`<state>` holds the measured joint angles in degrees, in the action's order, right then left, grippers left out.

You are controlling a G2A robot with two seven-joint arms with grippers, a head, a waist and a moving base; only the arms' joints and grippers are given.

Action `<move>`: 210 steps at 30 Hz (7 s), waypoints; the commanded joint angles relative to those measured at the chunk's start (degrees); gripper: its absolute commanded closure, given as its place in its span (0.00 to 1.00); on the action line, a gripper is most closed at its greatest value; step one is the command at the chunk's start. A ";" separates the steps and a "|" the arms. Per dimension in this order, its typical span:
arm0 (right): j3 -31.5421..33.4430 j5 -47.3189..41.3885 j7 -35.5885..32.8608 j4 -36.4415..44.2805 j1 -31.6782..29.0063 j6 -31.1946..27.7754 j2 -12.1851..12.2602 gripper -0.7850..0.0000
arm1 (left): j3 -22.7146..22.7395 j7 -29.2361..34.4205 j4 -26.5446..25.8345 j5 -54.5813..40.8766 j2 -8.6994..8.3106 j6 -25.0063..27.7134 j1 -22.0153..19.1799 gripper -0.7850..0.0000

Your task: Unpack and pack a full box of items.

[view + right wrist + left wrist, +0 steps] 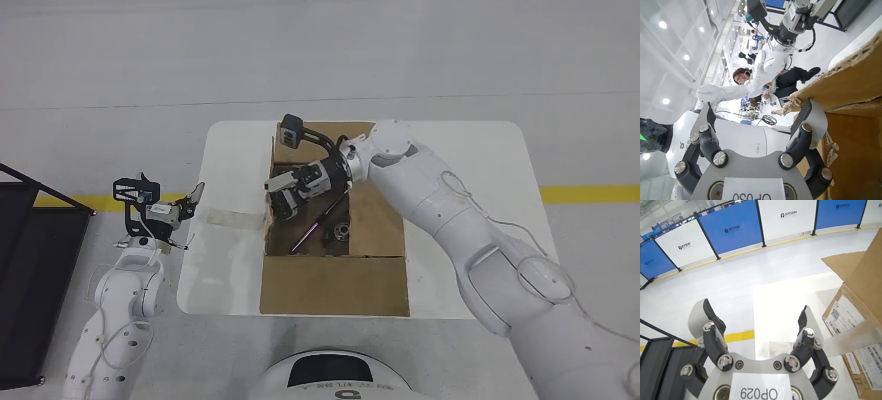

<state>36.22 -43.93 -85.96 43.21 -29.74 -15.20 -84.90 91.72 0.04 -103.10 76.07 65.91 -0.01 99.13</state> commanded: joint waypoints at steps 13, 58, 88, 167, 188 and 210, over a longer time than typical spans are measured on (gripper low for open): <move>-8.79 4.23 1.18 -7.82 5.22 12.53 -7.80 0.00 | 15.40 -0.42 -3.13 -15.46 -0.22 6.09 9.17 0.00; 16.77 -4.10 -2.04 -2.03 -9.53 -1.08 7.15 0.00 | -6.64 14.34 -30.33 9.33 1.70 -1.04 6.33 0.00; 13.95 6.67 19.34 -1.90 -8.37 7.30 6.59 0.00 | 8.87 6.48 -3.03 -2.32 1.93 2.88 5.85 0.00; 9.72 11.48 25.64 9.22 -4.42 23.26 3.13 0.00 | 6.46 -2.58 4.19 6.43 1.43 12.92 4.82 0.00; -7.66 10.87 35.59 -12.61 6.91 26.27 -12.67 0.00 | 16.36 -8.33 -3.98 -6.53 1.57 16.97 11.72 0.00; -1.74 3.78 28.43 -29.56 11.05 13.68 -16.65 0.00 | -0.18 0.54 -8.49 12.11 2.17 12.65 5.92 0.00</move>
<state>33.50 -39.15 -56.74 14.32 -19.07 0.57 -101.95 92.12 0.34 -112.17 87.77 68.05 12.58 105.41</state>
